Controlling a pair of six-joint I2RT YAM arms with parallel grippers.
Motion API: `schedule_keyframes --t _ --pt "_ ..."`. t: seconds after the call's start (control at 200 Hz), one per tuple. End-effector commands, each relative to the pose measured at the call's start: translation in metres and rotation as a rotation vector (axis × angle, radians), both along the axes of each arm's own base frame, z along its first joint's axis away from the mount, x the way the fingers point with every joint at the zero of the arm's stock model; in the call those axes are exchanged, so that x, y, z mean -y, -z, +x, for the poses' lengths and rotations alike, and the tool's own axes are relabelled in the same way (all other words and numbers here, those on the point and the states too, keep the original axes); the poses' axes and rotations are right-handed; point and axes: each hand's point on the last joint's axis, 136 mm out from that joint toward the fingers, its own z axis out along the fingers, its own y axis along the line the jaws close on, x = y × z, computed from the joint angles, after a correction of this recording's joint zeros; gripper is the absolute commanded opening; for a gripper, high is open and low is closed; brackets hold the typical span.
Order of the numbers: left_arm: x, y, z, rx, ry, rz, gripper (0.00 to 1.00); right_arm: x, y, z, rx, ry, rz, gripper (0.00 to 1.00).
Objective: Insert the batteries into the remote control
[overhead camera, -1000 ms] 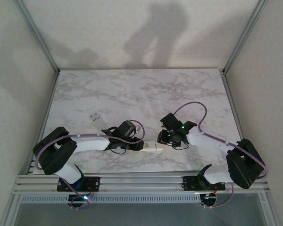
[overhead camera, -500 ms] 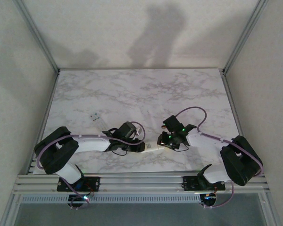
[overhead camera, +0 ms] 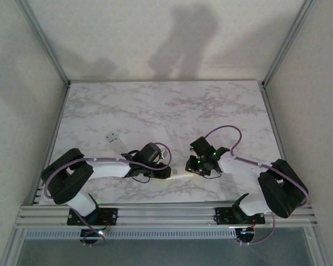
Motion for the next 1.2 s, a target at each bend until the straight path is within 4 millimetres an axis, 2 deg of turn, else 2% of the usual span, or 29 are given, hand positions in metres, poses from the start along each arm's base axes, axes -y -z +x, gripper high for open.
schedule_keyframes --t 0.0,0.06,0.185,0.215,0.31,0.406,0.456,0.591,0.721,0.936,1.036,1.197 --pt "-0.004 0.009 0.018 0.070 -0.052 0.080 0.39 -0.017 0.026 -0.036 -0.119 -0.091 -0.005 0.25" --pt "-0.011 0.007 0.024 0.102 -0.084 0.105 0.42 -0.013 0.017 -0.032 -0.085 -0.074 -0.023 0.27" --pt "-0.021 -0.010 0.034 0.166 -0.141 0.111 0.48 0.002 -0.031 -0.012 0.097 -0.070 -0.057 0.35" --pt "-0.024 -0.015 0.037 0.183 -0.155 0.114 0.49 0.008 -0.044 -0.007 0.150 -0.087 -0.076 0.39" --pt "-0.035 -0.033 0.042 0.240 -0.195 0.122 0.57 0.021 -0.077 0.007 0.312 -0.177 -0.152 0.60" --pt "-0.046 -0.054 0.044 0.284 -0.234 0.100 0.62 0.007 -0.098 0.015 0.447 -0.411 -0.162 0.69" --pt "-0.053 -0.066 0.044 0.302 -0.262 0.080 0.64 -0.006 -0.103 0.011 0.493 -0.599 -0.154 0.71" --pt "-0.070 -0.099 0.039 0.328 -0.336 -0.027 0.67 -0.022 -0.093 -0.015 0.538 -1.091 -0.201 0.78" --pt "-0.084 -0.118 0.033 0.307 -0.382 -0.139 0.70 -0.026 -0.077 -0.026 0.488 -1.358 -0.241 0.81" --pt "-0.093 -0.122 0.022 0.281 -0.393 -0.181 0.73 -0.038 -0.043 -0.015 0.473 -1.576 -0.319 0.79" --pt "-0.095 -0.121 0.020 0.279 -0.400 -0.184 0.74 -0.048 -0.030 -0.006 0.504 -1.612 -0.334 0.78" --pt "-0.101 -0.112 0.018 0.263 -0.413 -0.163 0.75 -0.062 -0.017 -0.003 0.511 -1.635 -0.308 0.77"
